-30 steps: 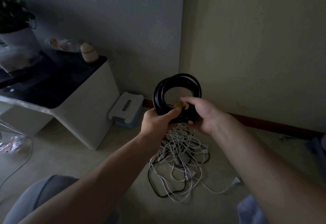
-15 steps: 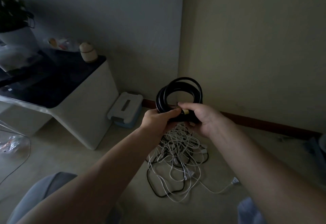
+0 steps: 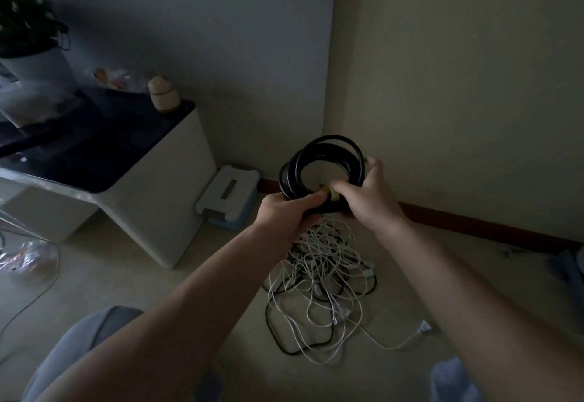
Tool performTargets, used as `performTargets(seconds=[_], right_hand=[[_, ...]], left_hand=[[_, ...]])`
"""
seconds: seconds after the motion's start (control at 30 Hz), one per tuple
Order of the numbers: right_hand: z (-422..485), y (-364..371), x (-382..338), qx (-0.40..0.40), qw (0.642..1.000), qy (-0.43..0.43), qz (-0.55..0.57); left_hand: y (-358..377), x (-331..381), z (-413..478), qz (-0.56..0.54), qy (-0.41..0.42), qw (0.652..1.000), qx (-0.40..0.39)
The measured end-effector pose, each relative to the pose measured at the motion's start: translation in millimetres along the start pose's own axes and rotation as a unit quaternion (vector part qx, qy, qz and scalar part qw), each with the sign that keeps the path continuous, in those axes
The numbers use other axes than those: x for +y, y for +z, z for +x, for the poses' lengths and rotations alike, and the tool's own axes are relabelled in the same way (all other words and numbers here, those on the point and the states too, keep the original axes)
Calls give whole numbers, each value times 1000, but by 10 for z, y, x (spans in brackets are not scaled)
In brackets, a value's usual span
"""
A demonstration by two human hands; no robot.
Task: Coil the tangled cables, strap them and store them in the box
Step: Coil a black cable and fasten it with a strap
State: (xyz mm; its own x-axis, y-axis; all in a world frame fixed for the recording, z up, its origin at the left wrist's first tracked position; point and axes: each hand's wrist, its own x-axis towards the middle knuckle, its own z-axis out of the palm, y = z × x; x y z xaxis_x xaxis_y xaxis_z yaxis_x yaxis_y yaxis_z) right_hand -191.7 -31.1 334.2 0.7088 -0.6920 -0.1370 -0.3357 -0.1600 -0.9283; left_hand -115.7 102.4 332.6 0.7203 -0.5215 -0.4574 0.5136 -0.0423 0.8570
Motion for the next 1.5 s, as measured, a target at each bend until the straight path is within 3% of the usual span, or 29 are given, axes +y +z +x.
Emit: performTargets(seconds=[0.13,0.23,0.4,0.5,0.57,0.63,0.7,0.77,0.83,0.9,1.23,1.4,1.5], right_hand=[[43,-94,34,-40,995,-53,-71],[70,-145,57,-30,998,-12,-55],[73,-236,57,-90,990,57,93],[74,-336,8,-79,995,55,24],[40,-383,-41,3,999,-14,-47],[-48,-397,-120,118,968,-191,-107],[-168,-372,-248,101,917,-354,-155],[-278,-321,-321,19,874,-421,-243],[-335,-268,-323,-31,842,-408,-353],[-354,-225,-288,-69,835,-372,-399],[-289,-248,-224,-84,839,-377,-384],[-349,-250,-230,-64,827,-417,-372],[-370,-254,-245,-77,843,-404,-347]], left_hand=[[-34,27,7,17,11,1000,-11],[-47,57,-1,16,16,1000,-7],[-48,115,-38,39,27,999,-4],[-49,140,-53,34,33,999,-9],[-48,141,-64,30,35,999,-9],[-41,141,-69,37,36,999,-6],[-34,142,-74,43,42,998,-4],[-33,144,-74,47,52,998,-6],[-45,145,-73,73,65,995,-5],[-57,145,-79,100,78,992,-9],[-96,116,-54,188,68,979,-32],[-116,115,-36,146,43,987,-50],[-131,126,-47,122,30,990,-70]])
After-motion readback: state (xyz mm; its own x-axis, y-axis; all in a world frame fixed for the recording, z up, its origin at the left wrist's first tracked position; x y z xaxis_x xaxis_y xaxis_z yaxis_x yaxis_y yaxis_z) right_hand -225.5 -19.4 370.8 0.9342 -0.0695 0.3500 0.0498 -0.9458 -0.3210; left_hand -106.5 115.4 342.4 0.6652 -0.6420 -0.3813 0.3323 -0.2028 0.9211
